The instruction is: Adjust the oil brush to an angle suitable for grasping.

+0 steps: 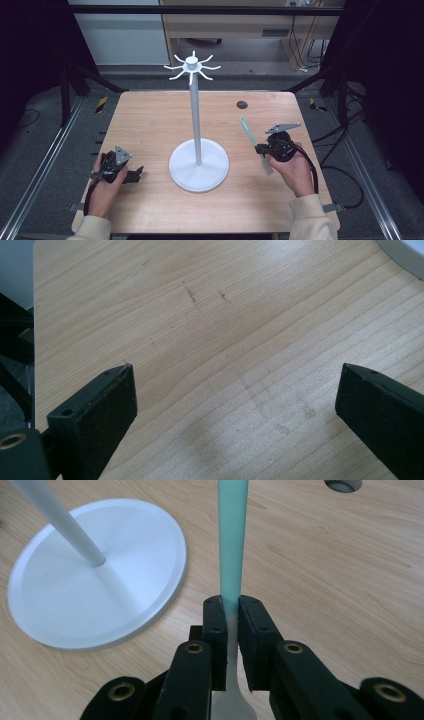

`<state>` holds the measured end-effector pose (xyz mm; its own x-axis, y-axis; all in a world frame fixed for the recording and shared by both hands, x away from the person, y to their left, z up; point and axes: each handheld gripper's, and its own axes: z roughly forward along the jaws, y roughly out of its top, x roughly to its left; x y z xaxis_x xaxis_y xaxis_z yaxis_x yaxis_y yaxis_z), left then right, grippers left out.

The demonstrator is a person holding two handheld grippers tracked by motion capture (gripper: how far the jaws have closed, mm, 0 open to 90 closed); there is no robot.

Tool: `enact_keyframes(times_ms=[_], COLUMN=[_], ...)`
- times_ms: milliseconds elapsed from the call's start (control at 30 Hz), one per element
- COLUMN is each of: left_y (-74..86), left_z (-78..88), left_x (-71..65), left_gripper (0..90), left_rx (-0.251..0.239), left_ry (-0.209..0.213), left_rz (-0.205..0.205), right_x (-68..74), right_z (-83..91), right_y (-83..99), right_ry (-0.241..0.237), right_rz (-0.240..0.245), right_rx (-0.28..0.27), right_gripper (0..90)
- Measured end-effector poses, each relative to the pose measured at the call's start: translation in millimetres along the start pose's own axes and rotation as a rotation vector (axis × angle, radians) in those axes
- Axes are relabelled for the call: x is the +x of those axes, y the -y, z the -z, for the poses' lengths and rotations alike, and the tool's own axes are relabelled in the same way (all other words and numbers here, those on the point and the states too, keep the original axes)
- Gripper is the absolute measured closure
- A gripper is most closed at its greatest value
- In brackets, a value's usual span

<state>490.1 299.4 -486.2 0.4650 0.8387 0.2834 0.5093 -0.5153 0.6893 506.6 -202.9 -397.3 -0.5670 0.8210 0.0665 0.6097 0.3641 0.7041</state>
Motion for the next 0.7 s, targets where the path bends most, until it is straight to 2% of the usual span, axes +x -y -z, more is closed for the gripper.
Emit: enact_keyframes(times_ms=[267,300,400,433,700], left_y=[-0.6,-0.3,-0.2,-0.1,0.0], left_z=[1.1,1.3,1.4,1.4,1.8], left_x=[-0.3,-1.2,-1.2,-0.9,-0.1], left_gripper=[2.7,2.7,2.7,2.7,2.7], left_rx=[0.001,-0.001,-0.002,-0.003,-0.009], left_ry=[-0.002,0.002,0.004,0.005,0.005], left_rz=[-0.005,-0.003,-0.003,0.001,0.009], right_x=[2.1,2.9,3.9,4.7,3.8], right_z=[-1.7,1.3,4.2,7.9,14.7], right_y=[6.3,6.9,6.9,7.8,13.9], right_ry=[0.029,0.04,0.046,0.05,0.068], right_rz=[-0.009,-0.009,-0.014,-0.012,-0.033], right_rx=[-0.069,-0.099,-0.121,-0.15,-0.215], right_gripper=[82.5,82.6,82.5,82.5,82.6])
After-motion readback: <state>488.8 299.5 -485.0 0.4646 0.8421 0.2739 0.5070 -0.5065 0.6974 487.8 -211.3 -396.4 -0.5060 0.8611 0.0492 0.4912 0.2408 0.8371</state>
